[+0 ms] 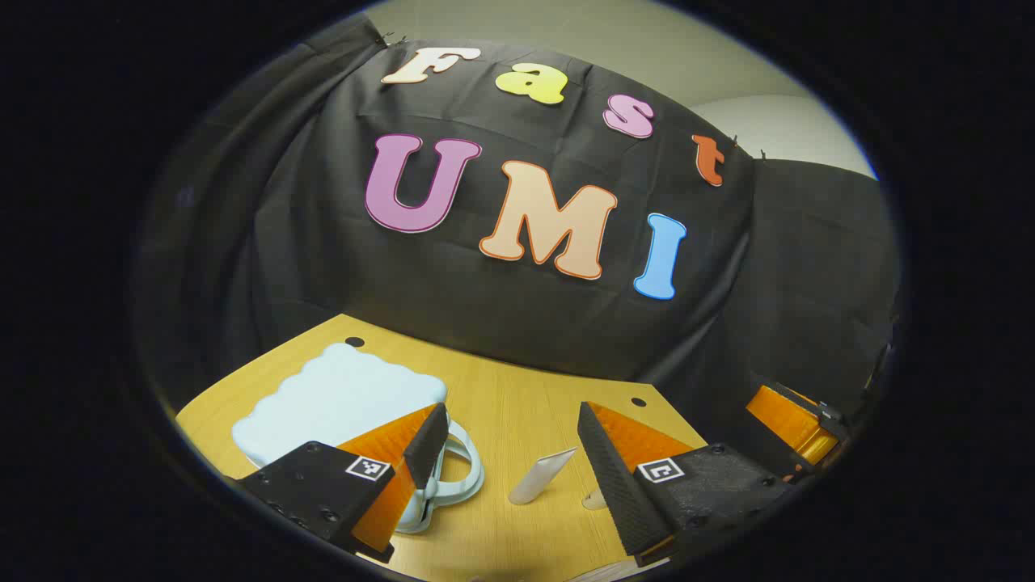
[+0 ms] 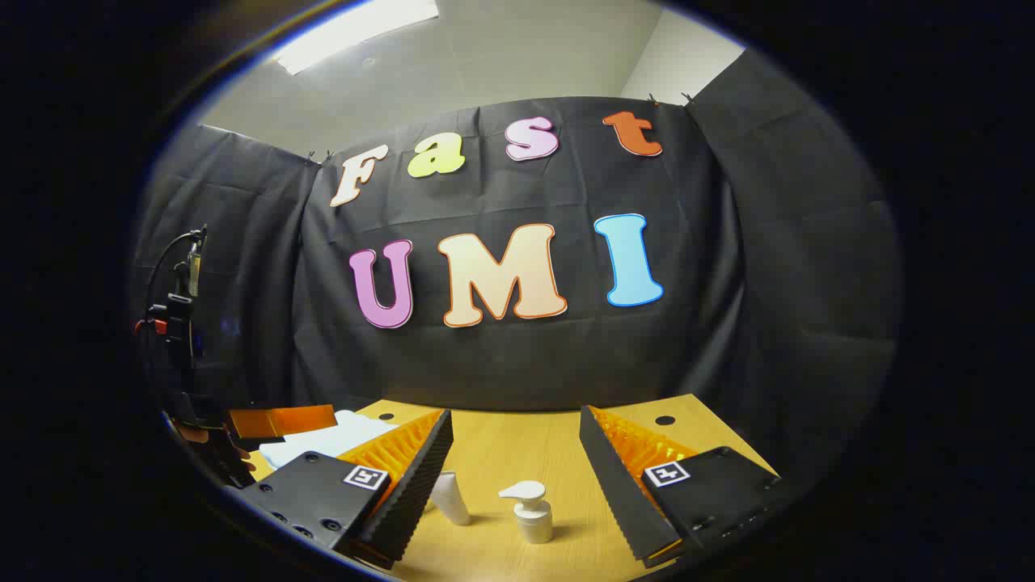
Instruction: First open the suitcase, pack the skin care products into it, and then close the suitcase.
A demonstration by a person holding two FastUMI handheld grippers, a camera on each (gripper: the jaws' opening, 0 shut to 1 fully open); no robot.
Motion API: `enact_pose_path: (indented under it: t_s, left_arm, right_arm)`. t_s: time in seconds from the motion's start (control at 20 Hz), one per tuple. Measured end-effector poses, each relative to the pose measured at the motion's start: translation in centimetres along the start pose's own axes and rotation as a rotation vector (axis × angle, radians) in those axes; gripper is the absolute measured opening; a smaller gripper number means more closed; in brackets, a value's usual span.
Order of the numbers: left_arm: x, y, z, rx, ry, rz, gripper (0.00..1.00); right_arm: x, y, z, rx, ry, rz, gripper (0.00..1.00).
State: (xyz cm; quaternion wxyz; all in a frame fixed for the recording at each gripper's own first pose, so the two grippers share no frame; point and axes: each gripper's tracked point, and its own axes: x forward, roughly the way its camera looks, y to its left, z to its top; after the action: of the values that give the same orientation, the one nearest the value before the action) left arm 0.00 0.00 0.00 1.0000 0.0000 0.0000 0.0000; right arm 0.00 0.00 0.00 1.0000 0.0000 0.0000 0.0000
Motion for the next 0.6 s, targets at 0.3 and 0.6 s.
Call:
enact_pose_path:
  t_s: [0.3, 0.6]
  left_arm:
    - [0.03, 0.31, 0.14, 0.001, -0.002, 0.005, 0.95]
    - [0.59, 0.44, -0.25, -0.011, 0.026, -0.001, 0.95]
  right_arm:
    - [0.21, 0.23, -0.14, 0.017, 0.007, -0.004, 0.97]
    - [-0.49, -0.07, 0.18, 0.000, -0.003, -0.028, 0.97]
